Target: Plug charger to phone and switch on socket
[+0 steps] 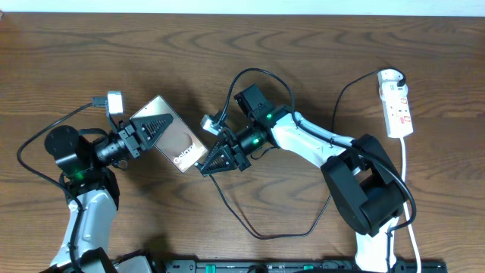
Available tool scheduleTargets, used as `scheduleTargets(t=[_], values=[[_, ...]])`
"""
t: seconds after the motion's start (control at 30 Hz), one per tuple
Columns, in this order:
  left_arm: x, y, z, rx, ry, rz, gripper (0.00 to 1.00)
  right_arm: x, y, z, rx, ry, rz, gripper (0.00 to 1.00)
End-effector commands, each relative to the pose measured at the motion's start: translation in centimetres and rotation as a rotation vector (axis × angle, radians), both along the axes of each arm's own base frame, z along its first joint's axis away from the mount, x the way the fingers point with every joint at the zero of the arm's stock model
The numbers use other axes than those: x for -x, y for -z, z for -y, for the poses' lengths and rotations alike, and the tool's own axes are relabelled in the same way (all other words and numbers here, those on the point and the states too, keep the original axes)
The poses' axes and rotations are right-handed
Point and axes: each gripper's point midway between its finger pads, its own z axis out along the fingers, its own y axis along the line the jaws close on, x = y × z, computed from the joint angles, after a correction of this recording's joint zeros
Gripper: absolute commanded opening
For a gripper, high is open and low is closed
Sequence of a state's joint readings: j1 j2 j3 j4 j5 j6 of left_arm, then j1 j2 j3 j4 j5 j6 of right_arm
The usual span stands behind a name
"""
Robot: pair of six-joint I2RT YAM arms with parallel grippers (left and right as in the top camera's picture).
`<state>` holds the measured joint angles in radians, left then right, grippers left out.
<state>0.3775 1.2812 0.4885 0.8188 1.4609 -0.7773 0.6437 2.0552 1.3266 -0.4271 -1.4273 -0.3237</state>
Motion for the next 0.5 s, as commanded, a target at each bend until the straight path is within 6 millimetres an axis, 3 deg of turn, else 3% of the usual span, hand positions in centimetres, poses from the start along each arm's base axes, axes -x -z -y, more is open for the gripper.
scheduleTargets(t=[0.0,0.47], values=[[1.6,-0.1,1.4,0.001,0.107,0.007,0.07,0.2,-1.7,-0.2,-0.074,-0.034,-0.016,0.01],[0.4,0.2,2.3,-0.001,0.057,-0.006,0.07,-0.2,-1.9,-0.6,-0.074,-0.031,-0.020,0.01]])
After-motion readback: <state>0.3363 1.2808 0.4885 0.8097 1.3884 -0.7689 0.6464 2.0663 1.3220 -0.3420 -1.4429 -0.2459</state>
